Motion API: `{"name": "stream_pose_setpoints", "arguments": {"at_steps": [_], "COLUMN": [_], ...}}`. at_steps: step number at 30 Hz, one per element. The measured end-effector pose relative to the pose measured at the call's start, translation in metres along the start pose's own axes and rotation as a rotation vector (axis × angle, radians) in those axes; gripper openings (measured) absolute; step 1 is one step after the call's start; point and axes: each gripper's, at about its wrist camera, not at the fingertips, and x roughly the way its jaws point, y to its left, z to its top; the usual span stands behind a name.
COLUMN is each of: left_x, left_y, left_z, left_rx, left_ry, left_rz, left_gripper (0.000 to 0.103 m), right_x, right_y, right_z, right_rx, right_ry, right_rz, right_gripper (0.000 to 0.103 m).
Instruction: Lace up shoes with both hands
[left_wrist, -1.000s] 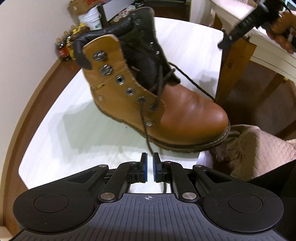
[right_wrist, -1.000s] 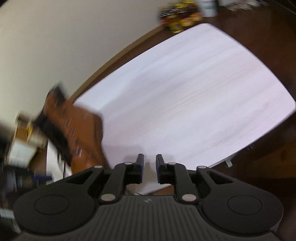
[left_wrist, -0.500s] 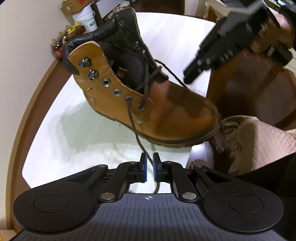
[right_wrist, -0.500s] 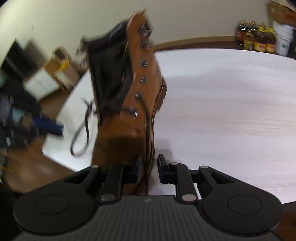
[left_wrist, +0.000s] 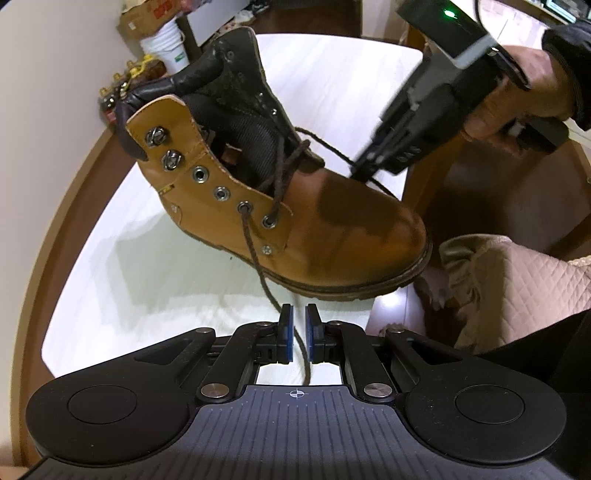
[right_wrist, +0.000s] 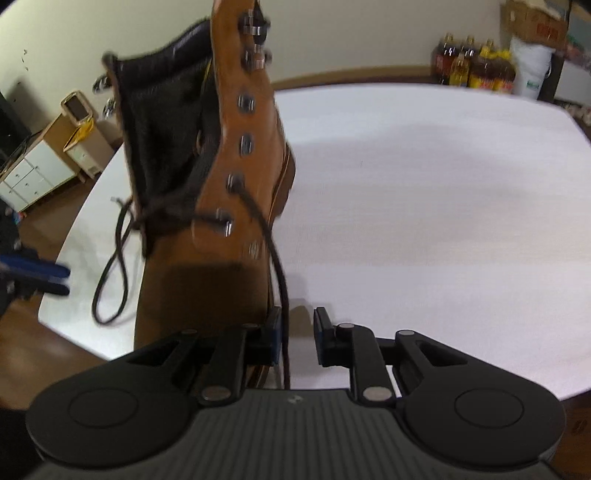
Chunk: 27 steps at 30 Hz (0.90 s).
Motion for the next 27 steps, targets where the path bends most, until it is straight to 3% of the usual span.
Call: {"name": "stream_pose_setpoints", "arguments": {"at_steps": [1, 3, 5, 7, 10, 16, 20, 27], "left_x": [-0.001, -0.005, -0.012, -0.018, -0.022, -0.021, -0.018, -0.014], "left_y": [0.001, 0.005, 0.014, 0.021, 0.029, 0.049, 0.065, 0.082], "left_z": [-0.001, -0.002, -0.003, -0.002, -0.001, 0.0, -0.008, -0.014], "left_rx": [-0.008, -0.028, -0.085, -0.124, -0.143, -0.187, -0.249, -0.315], "left_ry": [-0.014, -0.047, -0.117, -0.182, -0.262, -0.348, -0.375, -0.41], "left_rz": [-0.012, -0.043, -0.139, -0.22, -0.286, -0.353, -0.361, -0.396], "left_gripper": [0.008, 0.009, 0.011, 0.013, 0.014, 0.014, 0.014, 0.016], "right_x": [-0.003, -0.018, -0.031, -0.05, -0.071, -0.078, -0.068, -0.052], "right_y": [-0.002, -0.014, -0.023, -0.032, -0.03, -0.008, 0.004, 0.029], "right_z": [-0.002, -0.009, -0.011, -0.012, -0.003, 0.029, 0.044, 0.062], "right_rx": [0.016, 0.177, 0.327, 0.514, 0.651, 0.77, 0.807, 0.836], "right_ry": [0.008, 0.024, 0.01, -0.02, -0.092, -0.186, -0.185, -0.151], "right_rz": [0.014, 0.115, 0.206, 0.354, 0.501, 0.594, 0.662, 0.707], "right_gripper": [0.003, 0.003, 0.003, 0.003, 0.003, 0.005, 0.006, 0.007]}}
